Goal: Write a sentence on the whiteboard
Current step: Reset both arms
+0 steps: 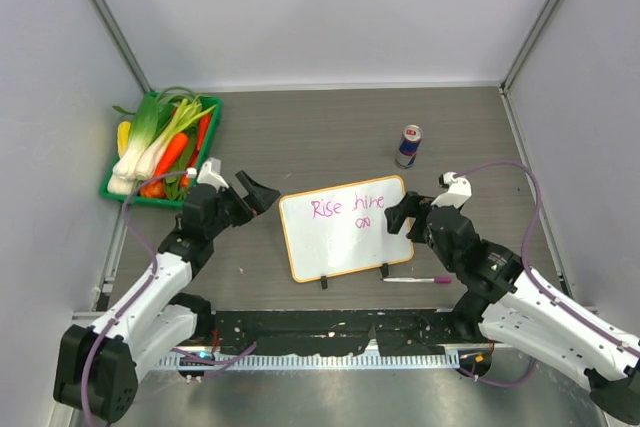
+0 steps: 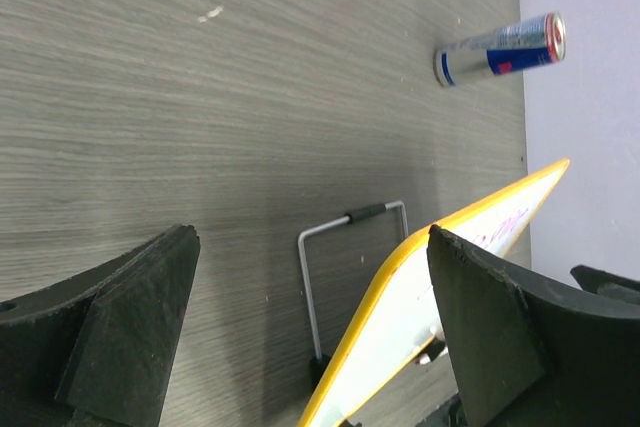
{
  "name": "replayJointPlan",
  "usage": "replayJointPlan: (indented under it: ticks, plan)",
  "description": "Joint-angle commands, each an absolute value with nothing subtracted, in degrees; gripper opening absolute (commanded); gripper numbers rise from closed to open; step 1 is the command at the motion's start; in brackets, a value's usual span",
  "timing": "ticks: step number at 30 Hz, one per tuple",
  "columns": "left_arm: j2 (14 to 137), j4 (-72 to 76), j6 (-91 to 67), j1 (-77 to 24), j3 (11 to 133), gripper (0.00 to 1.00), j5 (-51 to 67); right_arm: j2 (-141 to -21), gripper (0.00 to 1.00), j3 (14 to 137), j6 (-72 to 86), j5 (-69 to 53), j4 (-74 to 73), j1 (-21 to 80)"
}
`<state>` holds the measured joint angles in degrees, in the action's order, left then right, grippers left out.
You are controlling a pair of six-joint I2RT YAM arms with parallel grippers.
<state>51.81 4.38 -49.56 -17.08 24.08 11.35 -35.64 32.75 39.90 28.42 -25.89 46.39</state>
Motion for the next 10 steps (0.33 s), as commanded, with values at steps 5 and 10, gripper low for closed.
replayJointPlan:
  ticks: [5,10]
  plan:
    - [45.6,1.1,-49.1,-16.8,25.2,1.00,1.3,-35.6,1.00,33.2,34.4,28.9,-19.0,46.2]
    - [43.9,3.9,-44.0,-16.7,25.3,1.00,0.9,-33.7,0.99,33.3,29.4,41.3,-15.3,46.2]
